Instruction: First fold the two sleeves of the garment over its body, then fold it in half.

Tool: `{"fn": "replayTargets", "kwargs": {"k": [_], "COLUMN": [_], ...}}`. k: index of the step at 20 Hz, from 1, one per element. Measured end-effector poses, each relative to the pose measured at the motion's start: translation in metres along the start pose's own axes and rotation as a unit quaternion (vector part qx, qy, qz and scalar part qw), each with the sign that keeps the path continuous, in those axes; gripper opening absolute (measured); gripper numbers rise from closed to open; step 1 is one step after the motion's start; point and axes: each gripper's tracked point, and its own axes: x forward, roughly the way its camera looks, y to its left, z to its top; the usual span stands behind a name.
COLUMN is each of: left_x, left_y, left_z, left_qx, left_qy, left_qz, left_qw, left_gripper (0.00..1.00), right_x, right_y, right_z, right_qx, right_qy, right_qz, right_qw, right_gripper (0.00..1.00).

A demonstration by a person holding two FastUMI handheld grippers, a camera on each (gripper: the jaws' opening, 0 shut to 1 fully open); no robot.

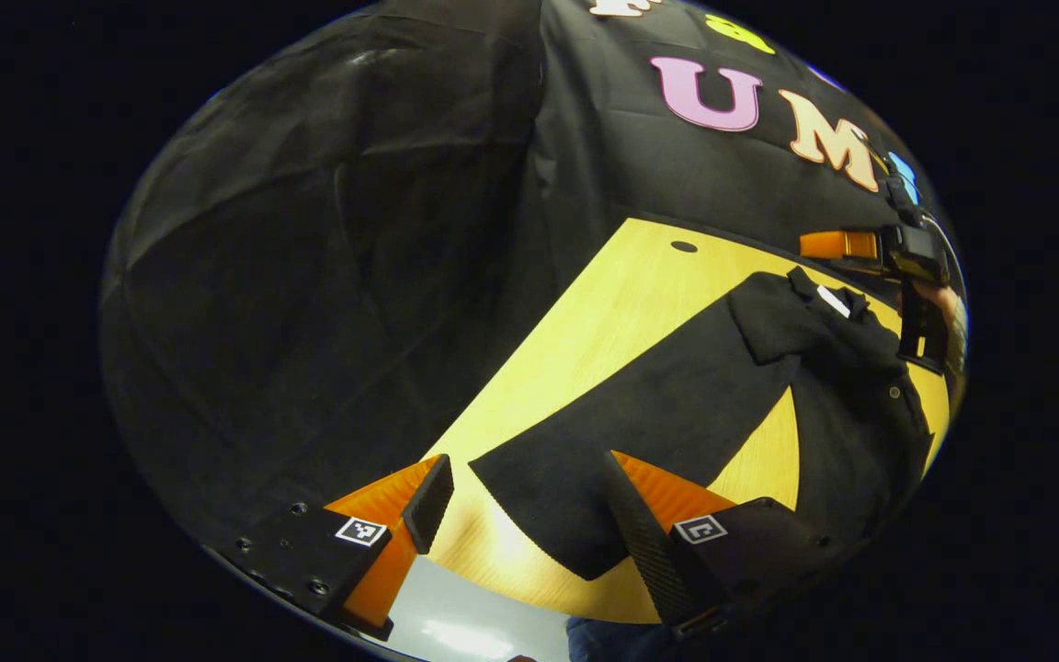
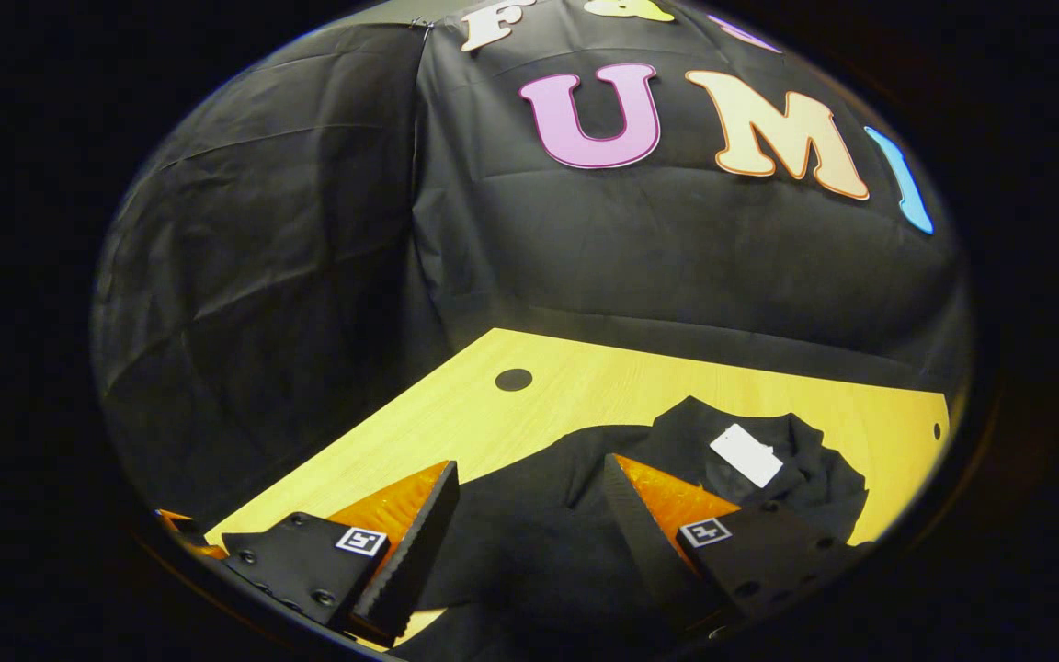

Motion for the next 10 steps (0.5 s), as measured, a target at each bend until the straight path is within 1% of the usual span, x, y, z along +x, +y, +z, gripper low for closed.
{"fn": "replayTargets", "kwargs": {"k": [1,3,4,5,9,10], "left_x": [0.002,0.004,0.003,0.004,0.002,0.004], "left_y": [-0.003,-0.006,-0.006,-0.007,-0.009,-0.010], "left_z": [-0.002,-0.010,-0.012,-0.013,-0.017,-0.014], "left_qx": [0.006,0.018,0.024,0.029,0.038,0.038], "left_qy": [0.005,0.022,0.031,0.037,0.053,0.047], "left_qz": [-0.006,-0.019,-0.023,-0.024,-0.027,-0.028], "left_qw": [1.000,0.999,0.999,0.999,0.998,0.998], "left_gripper": [0.97,0.98,0.97,0.97,0.96,0.96], "right_x": [-0.006,-0.019,-0.027,-0.034,-0.063,-0.067], "right_y": [-0.002,-0.008,-0.011,-0.018,-0.045,-0.053], "right_z": [0.001,0.006,0.009,0.010,0.019,0.020], "right_qx": [0.001,0.006,0.008,0.009,0.006,0.004], "right_qy": [-0.003,-0.014,-0.020,-0.026,-0.049,-0.051], "right_qz": [-0.003,-0.009,-0.012,-0.018,-0.045,-0.054], "right_qw": [1.000,1.000,1.000,0.999,0.998,0.997], "right_gripper": [0.99,0.99,0.96,0.99,0.99,0.96]}}
